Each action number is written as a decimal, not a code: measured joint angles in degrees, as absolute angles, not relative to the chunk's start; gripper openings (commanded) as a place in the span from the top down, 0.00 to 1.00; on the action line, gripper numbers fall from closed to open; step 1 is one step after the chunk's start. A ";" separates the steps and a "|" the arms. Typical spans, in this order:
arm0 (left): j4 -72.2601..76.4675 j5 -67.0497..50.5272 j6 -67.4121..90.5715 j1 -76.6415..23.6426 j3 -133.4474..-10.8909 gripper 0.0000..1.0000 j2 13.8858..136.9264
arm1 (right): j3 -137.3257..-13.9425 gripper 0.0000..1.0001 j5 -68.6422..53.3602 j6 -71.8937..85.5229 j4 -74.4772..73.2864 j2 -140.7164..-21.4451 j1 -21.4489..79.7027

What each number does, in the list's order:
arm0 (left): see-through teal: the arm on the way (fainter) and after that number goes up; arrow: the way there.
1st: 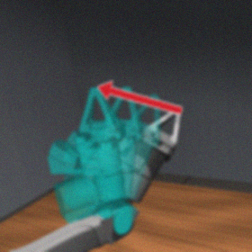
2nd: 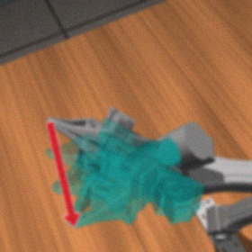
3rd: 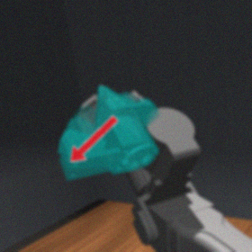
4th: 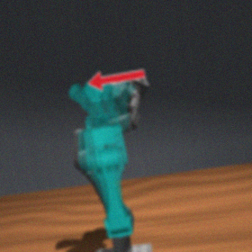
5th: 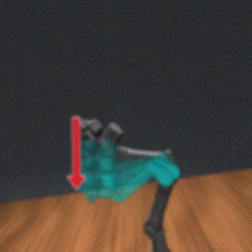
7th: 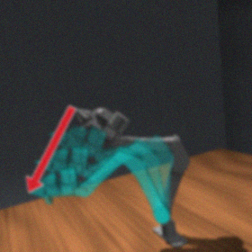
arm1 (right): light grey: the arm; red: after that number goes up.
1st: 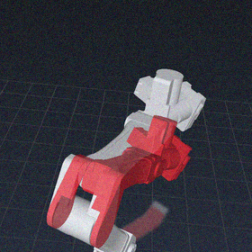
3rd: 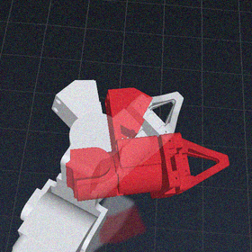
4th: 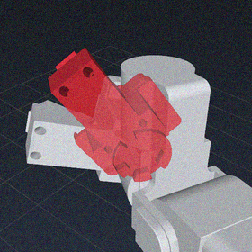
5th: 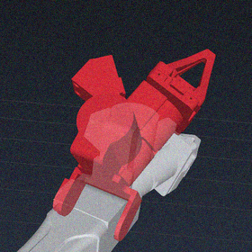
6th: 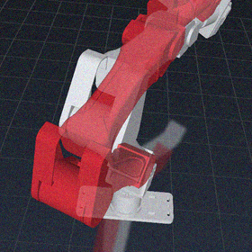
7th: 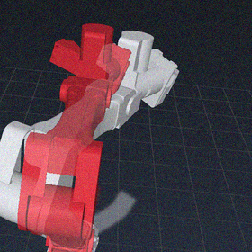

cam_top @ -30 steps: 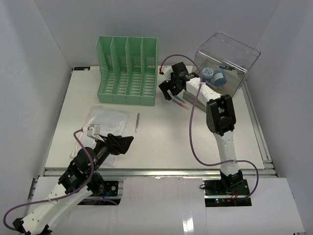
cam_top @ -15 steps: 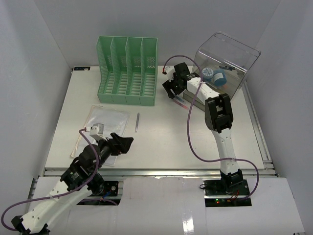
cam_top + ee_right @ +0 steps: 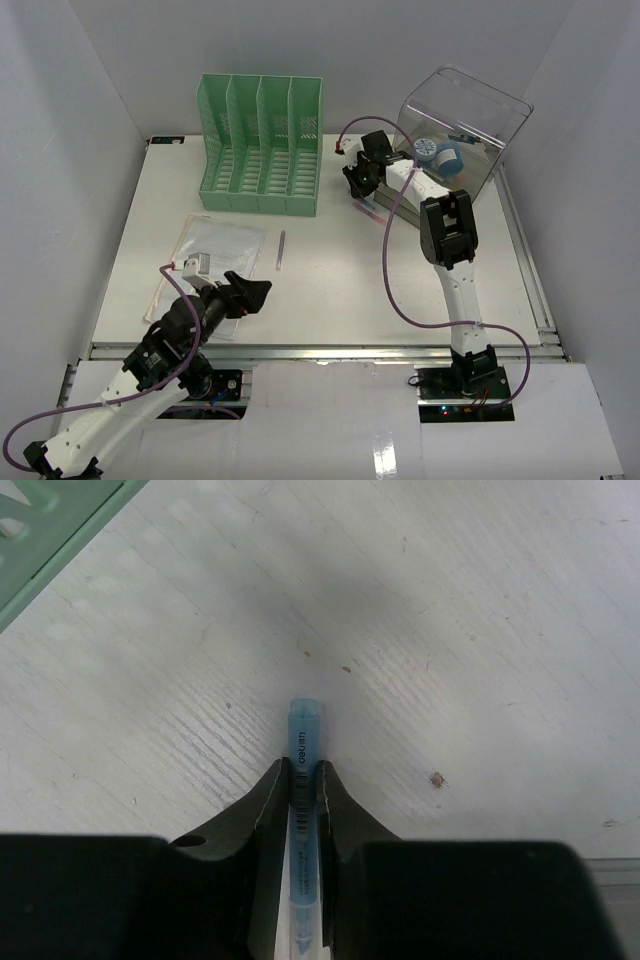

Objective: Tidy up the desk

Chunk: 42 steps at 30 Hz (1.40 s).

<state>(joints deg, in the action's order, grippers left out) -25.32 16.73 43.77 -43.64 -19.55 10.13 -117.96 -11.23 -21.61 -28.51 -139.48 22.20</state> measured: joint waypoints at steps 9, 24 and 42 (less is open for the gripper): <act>-25.35 17.77 45.62 -43.64 -19.48 0.02 12.51 | -116.63 0.92 -15.28 -22.35 -27.13 -139.00 21.76; -21.22 17.06 40.68 -43.62 -25.68 0.02 40.42 | -100.49 0.92 -21.10 -25.36 -29.58 -113.00 22.28; -14.67 13.88 34.15 -40.21 -28.66 0.05 53.16 | -84.08 0.34 3.53 -40.86 -22.75 -108.07 15.88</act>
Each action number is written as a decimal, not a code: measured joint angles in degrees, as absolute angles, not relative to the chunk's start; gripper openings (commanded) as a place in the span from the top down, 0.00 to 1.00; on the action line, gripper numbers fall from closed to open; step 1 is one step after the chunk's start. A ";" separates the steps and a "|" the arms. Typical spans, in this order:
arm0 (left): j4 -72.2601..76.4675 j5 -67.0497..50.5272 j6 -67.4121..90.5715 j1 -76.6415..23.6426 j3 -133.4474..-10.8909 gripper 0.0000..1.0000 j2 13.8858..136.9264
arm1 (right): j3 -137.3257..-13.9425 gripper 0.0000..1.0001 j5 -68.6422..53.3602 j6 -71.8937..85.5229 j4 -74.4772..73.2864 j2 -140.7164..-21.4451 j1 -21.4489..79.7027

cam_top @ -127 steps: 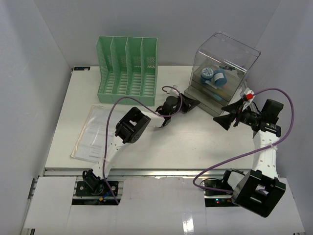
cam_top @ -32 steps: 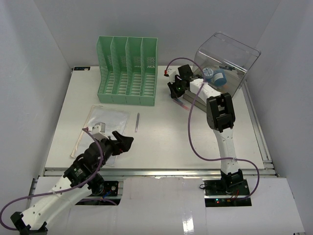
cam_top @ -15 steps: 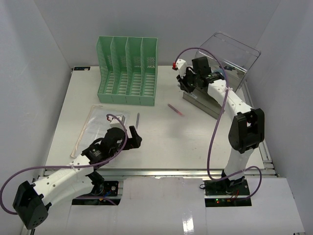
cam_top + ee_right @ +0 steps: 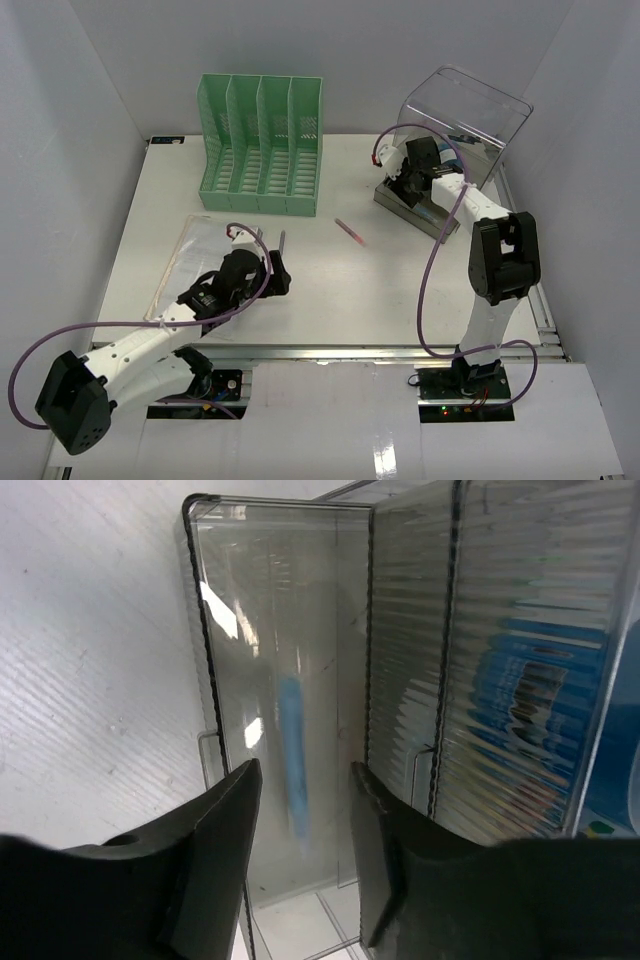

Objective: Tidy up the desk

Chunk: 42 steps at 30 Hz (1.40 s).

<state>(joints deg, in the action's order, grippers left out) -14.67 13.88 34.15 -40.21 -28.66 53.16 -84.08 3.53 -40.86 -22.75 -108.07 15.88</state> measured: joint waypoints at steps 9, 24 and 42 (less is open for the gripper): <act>-13.14 8.44 27.58 -31.96 -37.32 0.19 67.66 | -78.22 0.28 -5.28 -39.52 -23.91 -100.54 15.23; -16.67 2.85 18.47 -27.79 -62.02 0.58 101.82 | -59.19 0.28 -47.28 -38.12 -32.14 -73.78 9.14; -22.72 4.44 15.58 -29.97 -65.37 0.48 101.63 | -57.20 0.28 -53.47 -37.89 -32.01 -72.25 6.76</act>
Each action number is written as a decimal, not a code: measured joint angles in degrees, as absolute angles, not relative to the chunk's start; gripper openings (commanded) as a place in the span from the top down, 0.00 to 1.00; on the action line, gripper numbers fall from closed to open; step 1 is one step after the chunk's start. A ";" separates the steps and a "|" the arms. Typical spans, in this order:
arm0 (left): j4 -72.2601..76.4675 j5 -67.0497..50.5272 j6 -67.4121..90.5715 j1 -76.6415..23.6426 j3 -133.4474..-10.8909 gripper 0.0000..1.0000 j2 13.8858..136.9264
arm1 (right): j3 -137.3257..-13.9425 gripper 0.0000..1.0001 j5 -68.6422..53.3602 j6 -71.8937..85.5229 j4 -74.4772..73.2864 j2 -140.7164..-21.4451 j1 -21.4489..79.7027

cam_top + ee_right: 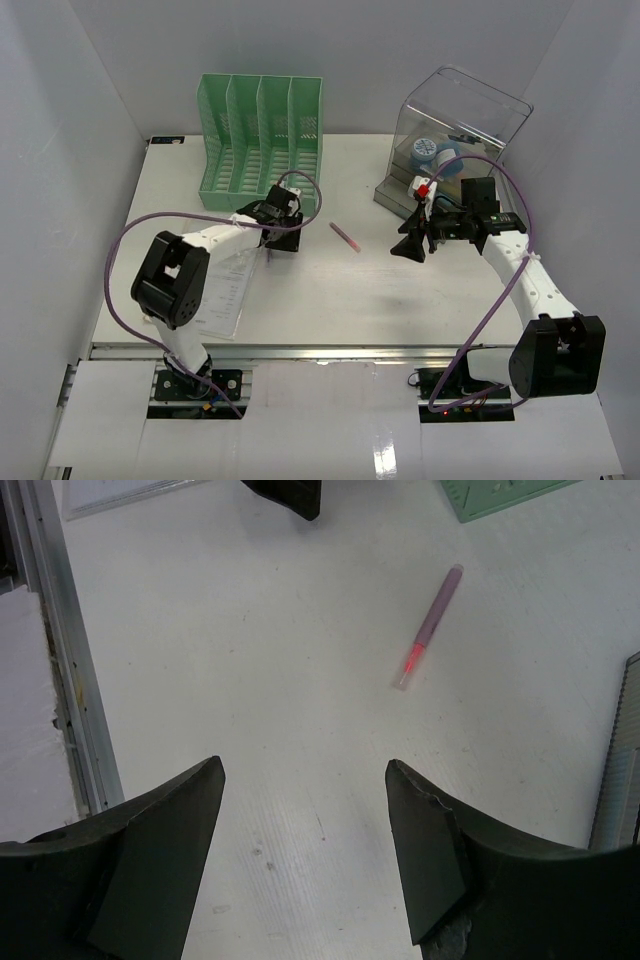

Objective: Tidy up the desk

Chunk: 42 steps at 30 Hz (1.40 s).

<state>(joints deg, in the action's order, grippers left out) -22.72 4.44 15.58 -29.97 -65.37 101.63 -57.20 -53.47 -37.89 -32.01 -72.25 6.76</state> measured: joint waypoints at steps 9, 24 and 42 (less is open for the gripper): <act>-23.17 6.48 15.69 -29.87 -65.62 0.48 92.54 | -56.52 0.27 -54.14 -37.89 -31.97 -72.25 6.76; -28.41 11.25 15.21 -26.26 -68.73 0.51 105.64 | -56.34 0.27 -54.15 -37.87 -31.99 -72.55 6.76; -28.67 7.53 14.23 -26.29 -73.75 0.99 110.14 | -56.29 0.27 -54.15 -37.87 -31.99 -72.75 6.25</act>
<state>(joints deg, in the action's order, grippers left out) -28.67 7.53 14.23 -26.29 -73.75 110.14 -56.29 -54.15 -37.87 -31.99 -72.75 6.25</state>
